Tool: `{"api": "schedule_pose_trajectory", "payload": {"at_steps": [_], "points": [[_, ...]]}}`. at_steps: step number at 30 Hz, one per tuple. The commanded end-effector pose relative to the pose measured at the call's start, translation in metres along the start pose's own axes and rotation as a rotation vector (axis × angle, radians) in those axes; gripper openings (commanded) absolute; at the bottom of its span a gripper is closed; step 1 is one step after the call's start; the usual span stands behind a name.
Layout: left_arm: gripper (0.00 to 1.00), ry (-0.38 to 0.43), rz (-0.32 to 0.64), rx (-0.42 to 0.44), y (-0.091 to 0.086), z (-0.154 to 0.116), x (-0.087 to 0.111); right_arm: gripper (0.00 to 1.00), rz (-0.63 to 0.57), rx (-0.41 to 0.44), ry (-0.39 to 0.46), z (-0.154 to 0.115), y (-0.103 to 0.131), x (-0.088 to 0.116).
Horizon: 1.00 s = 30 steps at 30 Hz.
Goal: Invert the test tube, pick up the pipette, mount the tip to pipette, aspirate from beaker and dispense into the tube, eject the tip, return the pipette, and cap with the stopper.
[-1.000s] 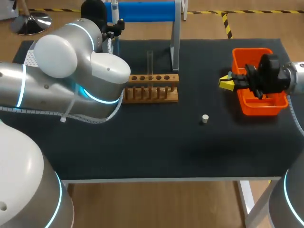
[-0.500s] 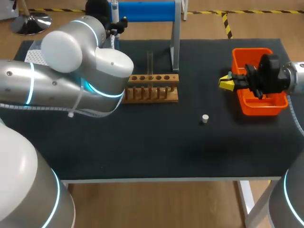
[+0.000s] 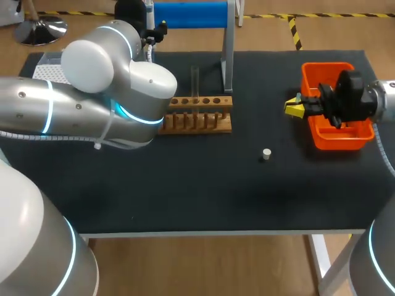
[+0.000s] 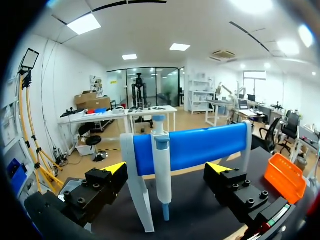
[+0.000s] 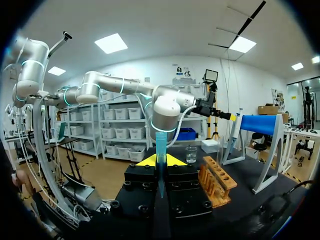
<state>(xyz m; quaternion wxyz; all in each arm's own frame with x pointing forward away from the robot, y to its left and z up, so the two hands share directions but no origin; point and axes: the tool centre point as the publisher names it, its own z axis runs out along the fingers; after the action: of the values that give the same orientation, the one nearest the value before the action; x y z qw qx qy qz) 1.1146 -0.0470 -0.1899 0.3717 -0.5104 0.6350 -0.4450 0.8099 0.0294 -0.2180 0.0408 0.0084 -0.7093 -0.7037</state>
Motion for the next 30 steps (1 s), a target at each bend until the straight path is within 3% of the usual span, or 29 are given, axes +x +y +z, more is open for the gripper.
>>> {"api": "schedule_pose_trajectory", "payload": {"at_steps": [1, 20, 21, 22, 23, 27, 30], "points": [[1.00, -0.023, 0.004, 0.002, 0.002, 0.011, 0.004, 0.00, 0.000, 0.002, -0.001, -0.001, 0.001, 0.001], [1.00, -0.087, -0.019, 0.034, -0.003, 0.039, 0.008, 0.00, 0.000, 0.002, -0.001, -0.001, 0.001, 0.001], [0.97, -0.087, -0.020, 0.034, -0.003, 0.040, 0.008, 0.00, 0.000, 0.002, -0.001, -0.001, 0.001, 0.001], [0.77, -0.090, -0.021, 0.031, -0.003, 0.042, 0.009, 0.00, 0.000, 0.002, -0.001, -0.001, 0.001, 0.001], [0.66, -0.091, -0.021, 0.030, -0.002, 0.043, 0.009, 0.00, 0.000, 0.002, -0.001, -0.001, 0.001, 0.001], [0.49, -0.096, -0.024, 0.026, -0.002, 0.045, 0.008, 0.00, 0.000, 0.002, -0.001, -0.001, 0.001, 0.001], [0.47, -0.100, -0.025, 0.024, -0.002, 0.047, 0.007, 0.00, 0.000, 0.002, -0.001, -0.001, 0.001, 0.001]]}}
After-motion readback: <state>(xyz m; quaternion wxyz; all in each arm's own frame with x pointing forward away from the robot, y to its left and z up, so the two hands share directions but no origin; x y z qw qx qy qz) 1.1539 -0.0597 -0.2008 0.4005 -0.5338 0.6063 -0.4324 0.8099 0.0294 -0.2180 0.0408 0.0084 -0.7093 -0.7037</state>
